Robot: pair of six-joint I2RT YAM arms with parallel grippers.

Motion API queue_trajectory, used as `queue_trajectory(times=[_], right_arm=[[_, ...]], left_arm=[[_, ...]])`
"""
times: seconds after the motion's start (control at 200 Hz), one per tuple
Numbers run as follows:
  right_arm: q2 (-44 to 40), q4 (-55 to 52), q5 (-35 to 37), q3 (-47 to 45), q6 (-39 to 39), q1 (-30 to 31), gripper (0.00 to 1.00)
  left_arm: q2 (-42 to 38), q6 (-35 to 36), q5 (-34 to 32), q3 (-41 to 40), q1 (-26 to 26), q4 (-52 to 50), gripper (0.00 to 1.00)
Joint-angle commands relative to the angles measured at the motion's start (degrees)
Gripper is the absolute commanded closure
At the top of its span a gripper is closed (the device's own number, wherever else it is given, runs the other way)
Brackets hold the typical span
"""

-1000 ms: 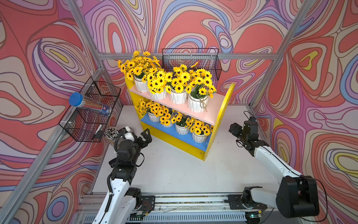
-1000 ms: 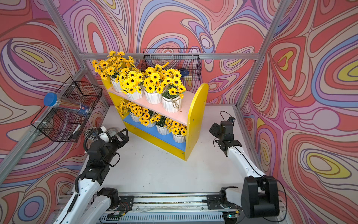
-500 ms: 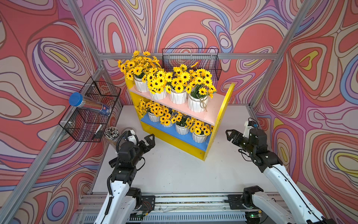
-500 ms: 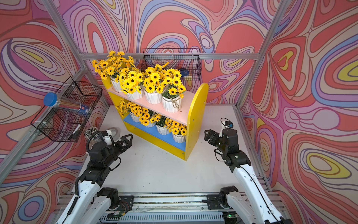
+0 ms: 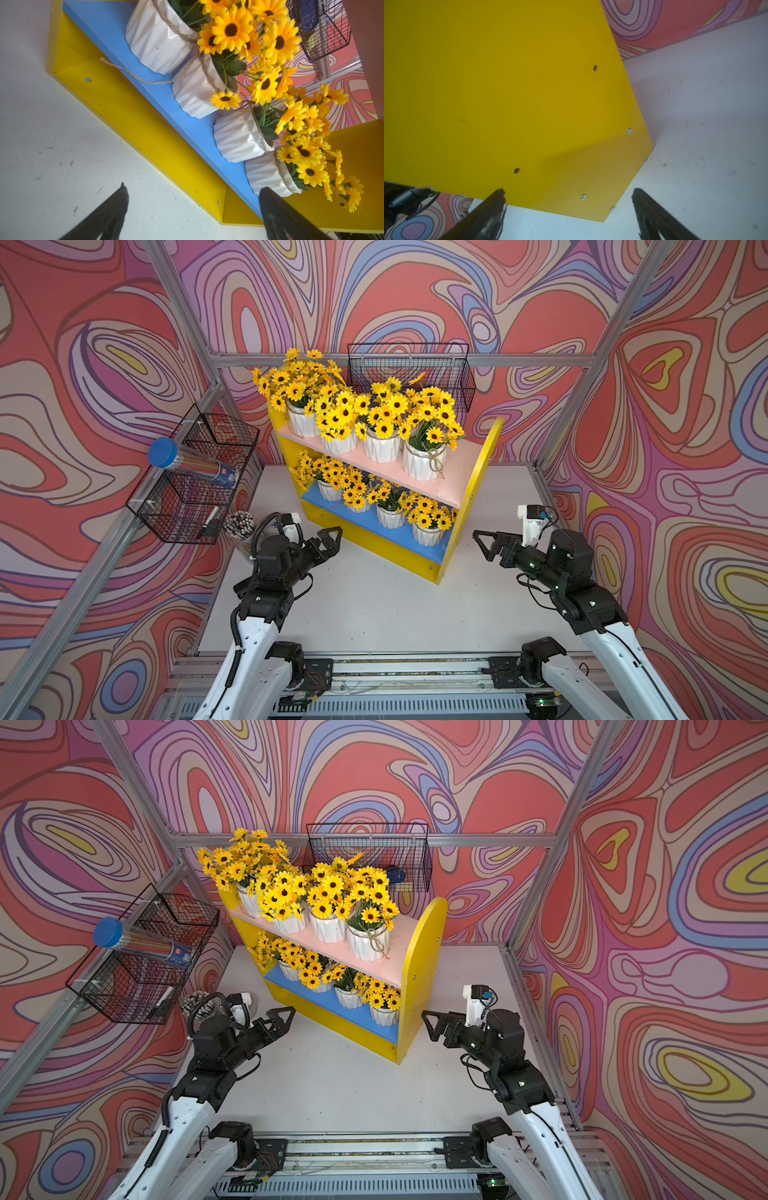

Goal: Take the sunflower pots off the shelves
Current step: Adjust the shelf at the center of the board.

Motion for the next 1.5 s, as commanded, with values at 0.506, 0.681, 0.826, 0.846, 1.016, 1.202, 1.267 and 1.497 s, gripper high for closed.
queue_trajectory(times=[0.506, 0.681, 0.826, 0.846, 1.016, 1.202, 1.267, 1.497], right_arm=[[1.59, -1.2, 1.8, -2.0, -1.37, 15.87, 0.02], [4.42, 6.64, 11.29, -4.5, 3.88, 16.95, 0.03], [8.74, 9.81, 16.47, -4.5, 4.08, 16.95, 0.07], [9.46, 10.1, 16.47, -4.3, 3.9, 16.95, 0.07], [13.94, 13.3, 16.3, -3.83, 3.88, 17.04, 0.08], [15.3, 12.89, 22.37, -3.18, 2.62, 16.95, 0.08], [16.16, 12.23, 24.07, -2.01, 0.89, 16.95, 0.08], [20.89, 12.92, 25.89, 1.22, -2.78, 16.87, 0.09]], left_arm=[[-1.19, -1.77, 3.85, 1.07, -0.06, -0.01, 0.01], [-2.88, -2.9, 3.34, -0.2, -0.05, 1.21, 0.01], [-3.51, -2.41, 3.17, -0.33, -0.06, 1.05, 0.01], [-3.51, -2.16, 3.19, -0.33, -0.08, 1.03, 0.01], [-2.99, -1.12, 2.94, 0.1, -0.06, 0.76, 0.01], [-2.41, -0.76, 2.53, 0.02, -0.06, 1.21, 0.01], [-2.06, -0.76, 2.49, 0.26, -0.06, 1.26, 0.01], [-0.72, -1.11, 3.12, 1.12, -0.07, 1.54, 0.01]])
